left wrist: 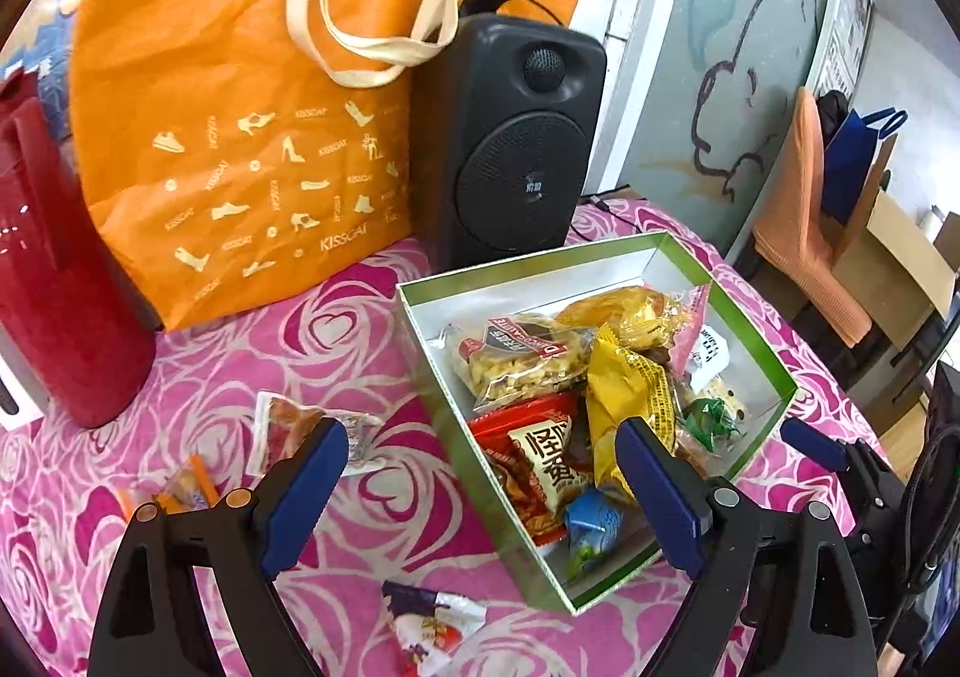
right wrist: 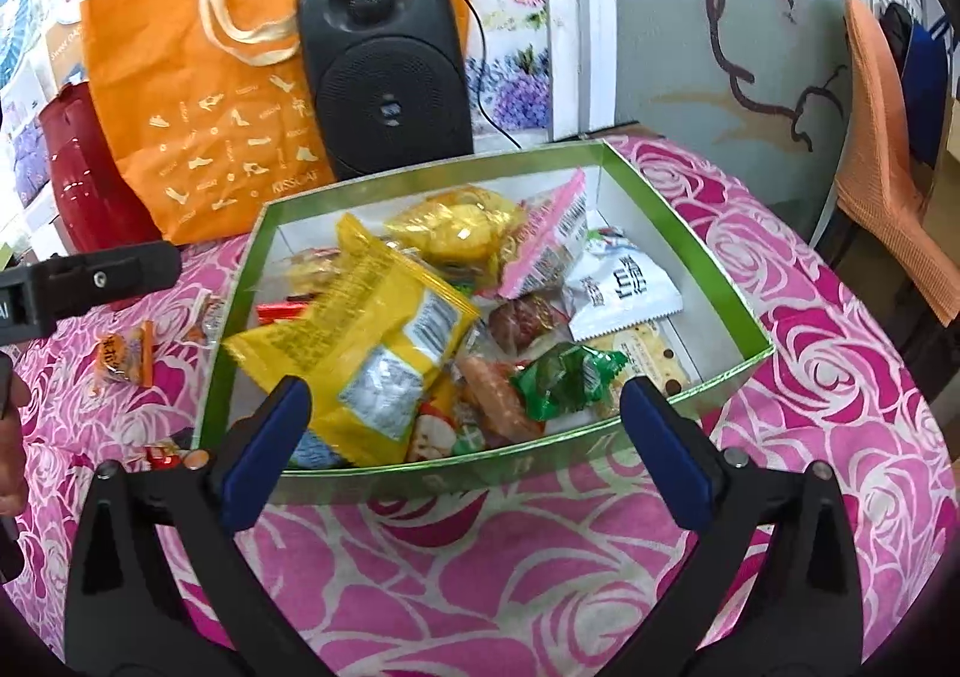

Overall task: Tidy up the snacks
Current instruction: 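Carry both held snacks into the green box and open both tools, then move both open tools back to the remaining snacks on the cloth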

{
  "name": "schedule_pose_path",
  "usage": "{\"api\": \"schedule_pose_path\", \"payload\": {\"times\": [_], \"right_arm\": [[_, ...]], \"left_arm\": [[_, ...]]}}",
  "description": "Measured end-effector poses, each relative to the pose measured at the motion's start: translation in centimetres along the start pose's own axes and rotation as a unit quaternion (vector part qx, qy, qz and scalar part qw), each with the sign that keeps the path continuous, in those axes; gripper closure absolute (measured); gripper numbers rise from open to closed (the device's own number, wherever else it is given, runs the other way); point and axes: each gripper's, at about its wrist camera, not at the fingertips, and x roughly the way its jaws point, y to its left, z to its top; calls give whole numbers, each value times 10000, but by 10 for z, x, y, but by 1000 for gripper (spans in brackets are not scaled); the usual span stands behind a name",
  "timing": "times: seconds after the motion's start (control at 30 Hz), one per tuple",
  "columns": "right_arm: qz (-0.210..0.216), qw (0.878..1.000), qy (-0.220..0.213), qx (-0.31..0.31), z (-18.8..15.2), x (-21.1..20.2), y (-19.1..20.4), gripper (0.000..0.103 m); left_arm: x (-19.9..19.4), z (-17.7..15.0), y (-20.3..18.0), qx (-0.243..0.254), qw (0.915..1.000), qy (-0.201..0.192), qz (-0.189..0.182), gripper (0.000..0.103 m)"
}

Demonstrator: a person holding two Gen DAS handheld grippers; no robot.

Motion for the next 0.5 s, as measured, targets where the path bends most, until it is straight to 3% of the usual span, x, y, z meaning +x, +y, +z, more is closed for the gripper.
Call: {"api": "schedule_pose_path", "payload": {"times": [0.2, 0.5], "right_arm": [[140, 9997, -71, -180, 5, -21, 24, 1], [680, 9953, 79, -682, -4, -42, 76, 1]], "left_arm": [[-26, -7, 10, -101, 9999, -123, -7, 10], [-69, -43, 51, -546, 9978, -63, 382, 10]]}}
